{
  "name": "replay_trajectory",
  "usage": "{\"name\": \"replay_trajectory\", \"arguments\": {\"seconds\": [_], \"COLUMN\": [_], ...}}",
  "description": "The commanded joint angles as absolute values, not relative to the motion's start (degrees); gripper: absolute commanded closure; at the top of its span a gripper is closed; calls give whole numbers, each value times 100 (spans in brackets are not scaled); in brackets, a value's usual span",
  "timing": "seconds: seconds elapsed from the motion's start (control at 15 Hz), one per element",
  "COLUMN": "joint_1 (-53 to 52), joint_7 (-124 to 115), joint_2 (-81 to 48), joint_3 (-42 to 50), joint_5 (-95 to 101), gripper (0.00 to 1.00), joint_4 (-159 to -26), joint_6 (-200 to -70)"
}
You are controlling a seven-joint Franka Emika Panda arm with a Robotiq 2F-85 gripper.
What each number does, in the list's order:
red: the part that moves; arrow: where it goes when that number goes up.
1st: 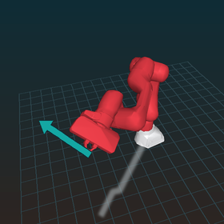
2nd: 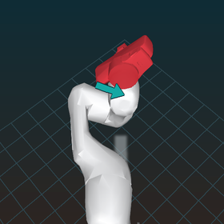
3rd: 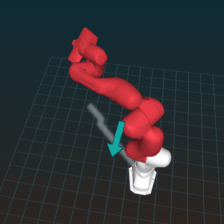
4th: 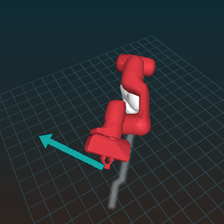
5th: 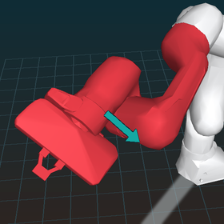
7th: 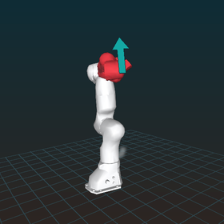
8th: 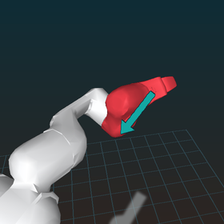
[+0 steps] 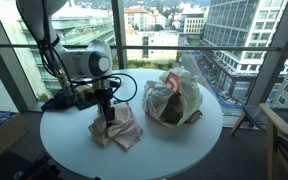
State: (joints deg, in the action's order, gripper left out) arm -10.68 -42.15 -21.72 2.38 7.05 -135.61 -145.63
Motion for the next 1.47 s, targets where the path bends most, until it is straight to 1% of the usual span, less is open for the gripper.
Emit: {"name": "replay_trajectory", "arguments": {"seconds": [0.0,0.2,0.73,1.0,1.4], "joint_1": [-1296,-1423,-1436,-1547,-1476], "joint_7": [-4188,-4223,-4543,-4415,-4358], "joint_2": [-2193,-2213,-2222,-2218,-2212], "joint_3": [224,235,736,498,435], "joint_5": [849,969,1225,1307,1159], "gripper": [71,71,71,71,71], "joint_4": [-13482,-13450,-13492,-13460,-13445], "joint_6": [-14606,-14598,-14472,-14490,-14417]}}
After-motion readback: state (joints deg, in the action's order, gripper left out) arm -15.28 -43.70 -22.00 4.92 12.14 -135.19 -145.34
